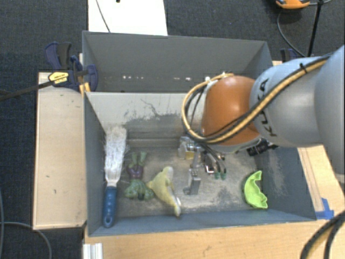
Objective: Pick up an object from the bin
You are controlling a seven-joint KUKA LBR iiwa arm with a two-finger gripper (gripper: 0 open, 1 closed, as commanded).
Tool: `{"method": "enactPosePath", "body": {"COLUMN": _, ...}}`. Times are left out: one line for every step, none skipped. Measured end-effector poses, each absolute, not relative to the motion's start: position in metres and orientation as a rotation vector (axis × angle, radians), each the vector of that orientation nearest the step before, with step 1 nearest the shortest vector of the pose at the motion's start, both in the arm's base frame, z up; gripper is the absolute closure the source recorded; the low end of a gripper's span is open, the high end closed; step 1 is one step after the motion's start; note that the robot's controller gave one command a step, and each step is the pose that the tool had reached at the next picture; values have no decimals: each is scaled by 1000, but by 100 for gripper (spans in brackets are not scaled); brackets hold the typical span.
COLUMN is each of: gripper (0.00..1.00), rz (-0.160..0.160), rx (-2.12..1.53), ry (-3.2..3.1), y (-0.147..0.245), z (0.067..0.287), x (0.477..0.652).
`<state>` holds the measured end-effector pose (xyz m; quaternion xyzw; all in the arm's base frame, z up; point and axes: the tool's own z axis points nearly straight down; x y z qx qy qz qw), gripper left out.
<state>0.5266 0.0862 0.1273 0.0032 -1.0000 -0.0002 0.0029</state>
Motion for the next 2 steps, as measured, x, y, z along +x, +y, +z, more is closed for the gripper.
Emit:
{"method": "enactPosePath", "body": {"gripper": 0, "rz": -2, "rx": 5, "ry": -3144, "y": 86, "z": 132, "x": 529}}
{"method": "enactPosePath", "body": {"gripper": 0, "rz": 1, "rx": 418, "ry": -3118, "y": 123, "z": 112, "x": 515}}
